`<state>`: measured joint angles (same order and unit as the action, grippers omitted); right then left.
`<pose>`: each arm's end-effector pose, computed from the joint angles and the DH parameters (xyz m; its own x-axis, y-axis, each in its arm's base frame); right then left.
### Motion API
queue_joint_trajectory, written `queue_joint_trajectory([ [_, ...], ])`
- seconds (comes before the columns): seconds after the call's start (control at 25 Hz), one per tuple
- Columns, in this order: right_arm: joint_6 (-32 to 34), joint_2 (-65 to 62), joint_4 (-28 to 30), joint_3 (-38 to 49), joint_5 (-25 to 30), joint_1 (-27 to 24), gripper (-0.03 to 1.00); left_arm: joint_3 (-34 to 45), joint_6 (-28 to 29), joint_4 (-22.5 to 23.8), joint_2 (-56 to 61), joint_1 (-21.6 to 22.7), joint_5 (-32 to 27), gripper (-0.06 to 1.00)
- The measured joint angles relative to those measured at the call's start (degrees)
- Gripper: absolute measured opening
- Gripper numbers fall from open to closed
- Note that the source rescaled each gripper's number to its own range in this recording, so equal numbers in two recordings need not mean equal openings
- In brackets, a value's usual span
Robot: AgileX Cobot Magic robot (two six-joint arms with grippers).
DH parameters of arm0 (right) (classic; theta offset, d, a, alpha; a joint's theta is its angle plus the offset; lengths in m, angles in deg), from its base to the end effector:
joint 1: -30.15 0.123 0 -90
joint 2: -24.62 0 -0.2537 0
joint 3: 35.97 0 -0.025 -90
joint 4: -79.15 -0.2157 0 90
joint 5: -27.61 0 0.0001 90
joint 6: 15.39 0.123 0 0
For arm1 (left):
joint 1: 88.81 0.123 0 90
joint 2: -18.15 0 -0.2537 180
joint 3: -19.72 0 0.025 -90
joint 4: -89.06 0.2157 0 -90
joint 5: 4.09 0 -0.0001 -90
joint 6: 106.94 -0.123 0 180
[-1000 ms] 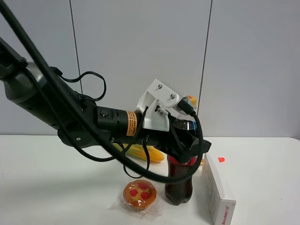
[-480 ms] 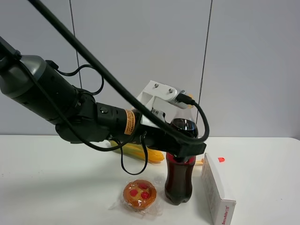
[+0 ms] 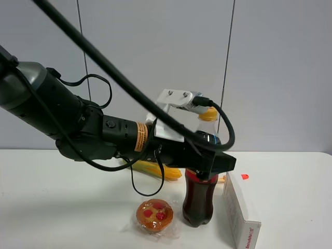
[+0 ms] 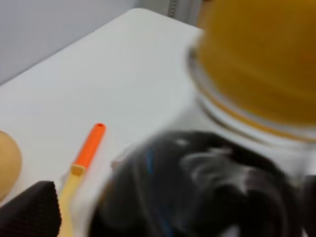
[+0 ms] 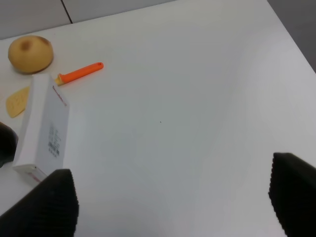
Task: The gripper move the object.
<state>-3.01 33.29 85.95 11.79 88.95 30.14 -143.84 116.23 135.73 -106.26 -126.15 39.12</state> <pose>0.0235 -0.0128 0.2446 -0.4428 0.1575 -0.8827 0.1644 0.9820 0.0927 0.2812 -0.2915 0.1477 -0.3313 0.1486 -0.9317 0.8748 0.4183 -0.2444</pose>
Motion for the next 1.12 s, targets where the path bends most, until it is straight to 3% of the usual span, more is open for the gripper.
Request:
queue_joint_trajectory([
  [0.6,0.00,0.00,0.00,0.00,0.00,0.00,1.00,7.60,0.39,2.68,6.50,0.94,-0.84,0.99],
  [0.76,0.00,0.00,0.00,0.00,0.00,0.00,1.00,9.93,0.61,3.10,8.28,3.62,-2.20,0.99],
  [1.12,0.00,0.00,0.00,0.00,0.00,0.00,1.00,12.52,0.61,3.37,9.82,10.66,-11.36,0.99],
])
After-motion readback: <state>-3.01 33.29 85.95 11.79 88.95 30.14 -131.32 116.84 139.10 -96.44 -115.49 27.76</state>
